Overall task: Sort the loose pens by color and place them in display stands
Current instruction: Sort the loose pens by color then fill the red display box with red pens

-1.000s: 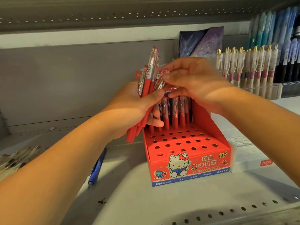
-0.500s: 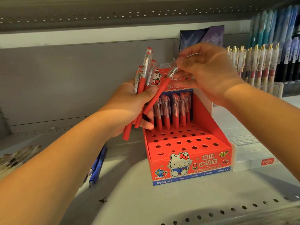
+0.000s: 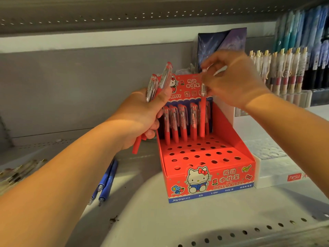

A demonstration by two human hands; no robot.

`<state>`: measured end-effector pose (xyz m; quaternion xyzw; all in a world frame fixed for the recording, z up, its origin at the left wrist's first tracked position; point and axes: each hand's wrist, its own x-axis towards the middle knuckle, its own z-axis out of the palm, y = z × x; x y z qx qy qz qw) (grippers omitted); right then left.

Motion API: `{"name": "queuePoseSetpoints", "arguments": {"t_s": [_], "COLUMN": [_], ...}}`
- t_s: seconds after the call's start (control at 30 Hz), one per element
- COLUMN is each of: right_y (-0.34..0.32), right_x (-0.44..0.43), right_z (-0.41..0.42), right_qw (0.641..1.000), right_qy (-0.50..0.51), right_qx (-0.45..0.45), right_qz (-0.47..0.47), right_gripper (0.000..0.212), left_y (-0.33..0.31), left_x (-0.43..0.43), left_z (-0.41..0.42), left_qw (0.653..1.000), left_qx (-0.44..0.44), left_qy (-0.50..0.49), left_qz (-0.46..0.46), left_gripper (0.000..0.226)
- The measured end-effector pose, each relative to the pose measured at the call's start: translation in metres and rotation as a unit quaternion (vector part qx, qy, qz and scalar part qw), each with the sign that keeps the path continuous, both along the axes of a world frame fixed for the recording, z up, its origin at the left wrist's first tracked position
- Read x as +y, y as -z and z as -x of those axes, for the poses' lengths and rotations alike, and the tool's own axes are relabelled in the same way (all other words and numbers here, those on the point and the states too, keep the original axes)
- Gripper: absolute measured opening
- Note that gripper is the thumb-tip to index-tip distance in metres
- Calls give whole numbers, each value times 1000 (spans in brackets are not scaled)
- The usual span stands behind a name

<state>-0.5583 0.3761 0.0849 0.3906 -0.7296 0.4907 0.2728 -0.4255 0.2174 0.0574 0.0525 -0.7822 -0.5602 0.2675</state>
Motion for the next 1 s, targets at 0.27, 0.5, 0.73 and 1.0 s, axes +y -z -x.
{"name": "queuePoseSetpoints", "arguments": {"t_s": [0.27,0.5,0.73,1.0], "right_y": [9,11,8,5], "right_x": [-5,-6,-4,-4], "right_z": [4,4,-5,-12], "right_qw": [991,981,948,894], "right_qy": [81,107,162,248], "right_qx": [62,66,81,105], "right_qz": [-86,-145,-262,-357], "right_gripper": [15,16,19,27], "left_y": [-3,0,1,3], "left_x": [5,6,6,6], "left_z": [-3,-2,-1,-1], "left_qw": [997,996,996,996], "left_qx": [17,21,22,20], "left_qy": [50,63,66,76], "left_qz": [-60,-52,-58,-47], "left_gripper": [29,27,26,27]}}
